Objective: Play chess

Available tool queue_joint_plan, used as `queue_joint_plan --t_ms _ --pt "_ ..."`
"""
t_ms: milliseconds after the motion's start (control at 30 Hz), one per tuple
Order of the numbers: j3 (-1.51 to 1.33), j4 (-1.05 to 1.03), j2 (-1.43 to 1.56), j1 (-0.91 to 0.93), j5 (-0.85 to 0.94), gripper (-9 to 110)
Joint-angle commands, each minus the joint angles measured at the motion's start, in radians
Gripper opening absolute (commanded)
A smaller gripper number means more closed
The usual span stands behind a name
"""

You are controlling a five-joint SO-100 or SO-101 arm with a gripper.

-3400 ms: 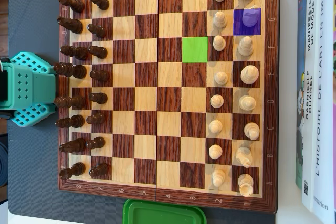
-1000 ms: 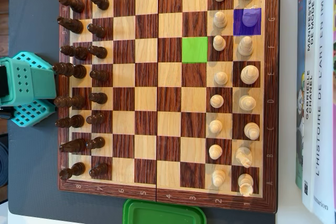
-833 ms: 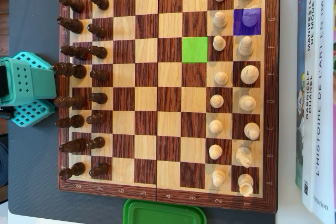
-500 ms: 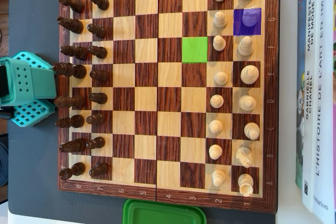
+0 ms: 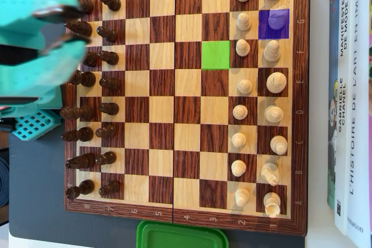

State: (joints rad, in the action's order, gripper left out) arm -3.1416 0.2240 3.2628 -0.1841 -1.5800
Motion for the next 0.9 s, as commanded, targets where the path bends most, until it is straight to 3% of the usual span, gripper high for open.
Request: queue_joint_plan --t_ms 0,567,867 --pt "-0.021 0.008 -0.071 -0.008 0.0 11" --pt "0.0 -0.08 -0.164 -0.005 0.008 11" --pt "0.316 -0.5 -0.173 -0.005 0.091 11"
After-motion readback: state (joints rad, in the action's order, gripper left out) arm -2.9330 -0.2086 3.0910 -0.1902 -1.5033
